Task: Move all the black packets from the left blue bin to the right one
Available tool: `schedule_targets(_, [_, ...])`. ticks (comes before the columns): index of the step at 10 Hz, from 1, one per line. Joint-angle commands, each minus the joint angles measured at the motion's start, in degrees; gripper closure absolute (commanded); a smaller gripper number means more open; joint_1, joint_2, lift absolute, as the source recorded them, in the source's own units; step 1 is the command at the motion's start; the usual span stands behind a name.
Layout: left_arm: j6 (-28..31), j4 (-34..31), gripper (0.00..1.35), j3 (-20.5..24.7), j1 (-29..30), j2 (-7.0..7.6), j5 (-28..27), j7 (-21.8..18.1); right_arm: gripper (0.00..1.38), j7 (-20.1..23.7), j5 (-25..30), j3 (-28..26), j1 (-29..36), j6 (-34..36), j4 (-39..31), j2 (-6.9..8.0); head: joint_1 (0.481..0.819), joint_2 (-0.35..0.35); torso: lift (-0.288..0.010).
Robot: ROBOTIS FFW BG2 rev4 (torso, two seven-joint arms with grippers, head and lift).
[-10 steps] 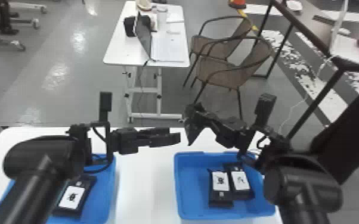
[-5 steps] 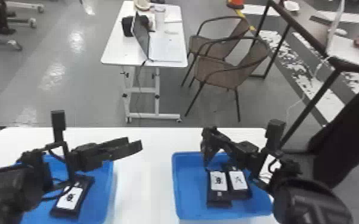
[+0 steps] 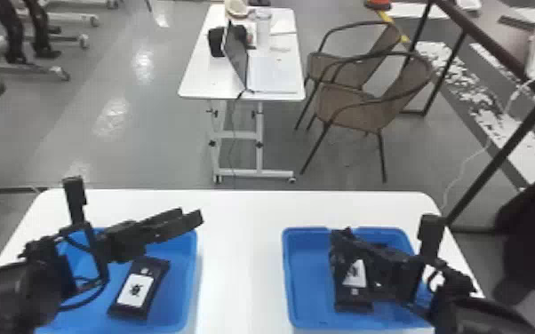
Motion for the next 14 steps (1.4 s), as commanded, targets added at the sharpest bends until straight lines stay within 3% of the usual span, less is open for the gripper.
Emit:
schedule_targets(1, [0.1,0.0,0.13,0.0,-0.1,-0.37,-0.1,0.0,1.16,0.0,-0.3,-0.2,-1.6,-1.7,5.8,-0.13,0.695,-0.063,0.0])
schedule_targets(4, [0.9,0.0,0.13,0.7,0.3,-0.37,-1.2,0.2,0.36,-0.9,1.2,-2.7,-2.2,-3.6,8.3,-0.22,0.695,-0.069,0.0])
schedule_targets(6, [1.0,-0.4,0.13,1.7,0.6,-0.37,-4.6,0.4,0.12,-5.0,1.0,-5.3,1.4,-5.9,0.0,0.13,0.695,-0.089,0.0])
schedule_targets(8, [3.8,-1.0,0.13,3.6,0.2,-0.19,-15.4,0.6,0.11,-6.7,-1.7,-6.4,5.9,-6.4,-13.4,1.63,0.695,-0.114,0.0])
schedule_targets(10, [10.8,-1.0,0.13,3.2,-0.2,0.07,-24.7,0.6,0.11,-6.6,-5.4,-6.4,7.3,-5.4,-20.1,2.56,0.695,-0.087,0.0])
schedule_targets(11, [14.0,-1.0,0.13,2.4,-0.8,-0.81,-29.3,1.1,0.11,-6.5,-6.5,-6.4,7.6,-4.8,-22.2,2.56,0.695,-0.066,0.0])
schedule_targets(13, [17.8,-1.2,0.13,2.3,-0.9,-4.32,-37.4,2.0,0.11,-6.4,-8.2,-6.4,8.1,-4.1,-23.2,2.56,0.695,-0.052,0.0])
schedule_targets(14, [19.2,-2.3,0.15,1.9,-0.3,-5.11,-38.9,3.3,0.11,-6.4,-8.3,-6.3,8.3,-4.1,-23.1,2.56,0.695,-0.051,0.0])
